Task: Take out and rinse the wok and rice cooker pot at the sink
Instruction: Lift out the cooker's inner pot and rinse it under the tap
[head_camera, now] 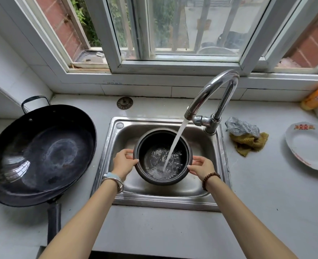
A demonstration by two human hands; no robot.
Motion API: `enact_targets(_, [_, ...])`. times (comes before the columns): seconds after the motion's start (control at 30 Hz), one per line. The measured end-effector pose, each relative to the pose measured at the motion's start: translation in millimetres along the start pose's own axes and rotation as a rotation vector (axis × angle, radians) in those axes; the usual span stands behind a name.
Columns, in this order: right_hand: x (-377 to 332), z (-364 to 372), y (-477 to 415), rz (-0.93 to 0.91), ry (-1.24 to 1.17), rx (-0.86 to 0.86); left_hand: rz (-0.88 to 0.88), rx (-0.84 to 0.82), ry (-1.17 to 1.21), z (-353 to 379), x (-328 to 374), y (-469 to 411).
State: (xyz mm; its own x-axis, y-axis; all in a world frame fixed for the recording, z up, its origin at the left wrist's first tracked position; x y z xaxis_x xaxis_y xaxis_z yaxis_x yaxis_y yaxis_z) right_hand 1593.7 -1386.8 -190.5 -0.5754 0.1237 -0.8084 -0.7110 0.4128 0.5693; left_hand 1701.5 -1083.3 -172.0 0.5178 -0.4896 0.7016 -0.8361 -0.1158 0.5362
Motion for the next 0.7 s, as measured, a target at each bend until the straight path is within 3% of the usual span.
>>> enact_targets(0.2, [-6,-9,4,0.033,-0.026,-0.057,-0.181,-0.147,0.114,16,-19,-4])
enact_targets(0.47, [15,-5,15,0.163,-0.14,-0.098,-0.045,-0.121,0.077,-2,14,-2])
enact_targets(0.6, [5,-2,16,0.057,-0.049,-0.068,0.041,-0.067,0.004,-15,16,-3])
enact_targets(0.7, [-18,-3,22,-0.052,0.001,-0.051,-0.028,-0.093,0.046,-14,2,-3])
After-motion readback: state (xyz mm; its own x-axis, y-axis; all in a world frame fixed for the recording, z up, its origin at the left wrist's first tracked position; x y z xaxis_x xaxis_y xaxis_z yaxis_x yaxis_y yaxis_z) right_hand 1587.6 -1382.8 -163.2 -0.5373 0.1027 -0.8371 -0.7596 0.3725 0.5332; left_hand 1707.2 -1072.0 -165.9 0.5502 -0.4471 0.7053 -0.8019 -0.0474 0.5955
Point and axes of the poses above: each hand's wrist, its own y-axis away from the middle knuckle, its own z-axis out of the palm, x = y × z, the point moved 10 cm from there along -y, towards the middle knuckle, and after that the axes turned 5 degrees about -z, right-handed, at the moved point
